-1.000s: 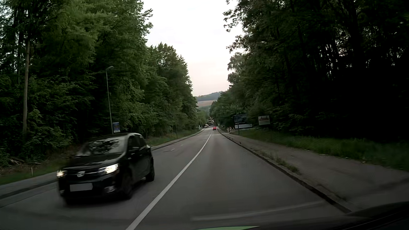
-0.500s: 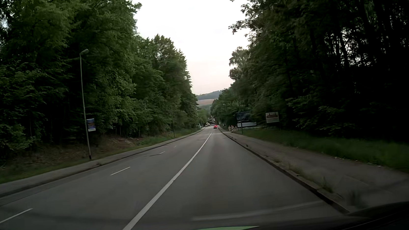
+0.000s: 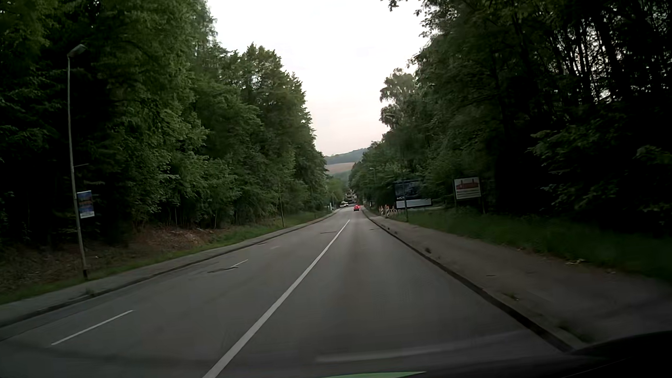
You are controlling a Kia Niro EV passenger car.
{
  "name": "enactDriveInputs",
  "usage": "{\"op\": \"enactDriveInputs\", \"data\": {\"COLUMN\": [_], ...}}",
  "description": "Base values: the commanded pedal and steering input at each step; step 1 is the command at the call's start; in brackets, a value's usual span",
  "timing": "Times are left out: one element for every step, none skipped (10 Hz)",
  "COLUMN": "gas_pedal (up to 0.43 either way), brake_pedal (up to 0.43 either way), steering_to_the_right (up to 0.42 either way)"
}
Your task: Follow the waypoints while adhering to traffic rules and regulations
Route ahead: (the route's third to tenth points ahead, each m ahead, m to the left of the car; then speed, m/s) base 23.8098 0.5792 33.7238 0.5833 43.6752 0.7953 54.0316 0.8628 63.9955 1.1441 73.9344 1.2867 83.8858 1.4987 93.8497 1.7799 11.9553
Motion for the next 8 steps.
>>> {"op": "enactDriveInputs", "data": {"gas_pedal": [0.000, 0.000, 0.000, 0.000, 0.000, 0.000, 0.000, 0.000], "brake_pedal": [0.122, 0.122, 0.116, 0.098, 0.085, 0.073, 0.067, 0.061], "steering_to_the_right": [-0.010, -0.009, -0.009, -0.009, -0.008, -0.008, -0.007, -0.005]}}
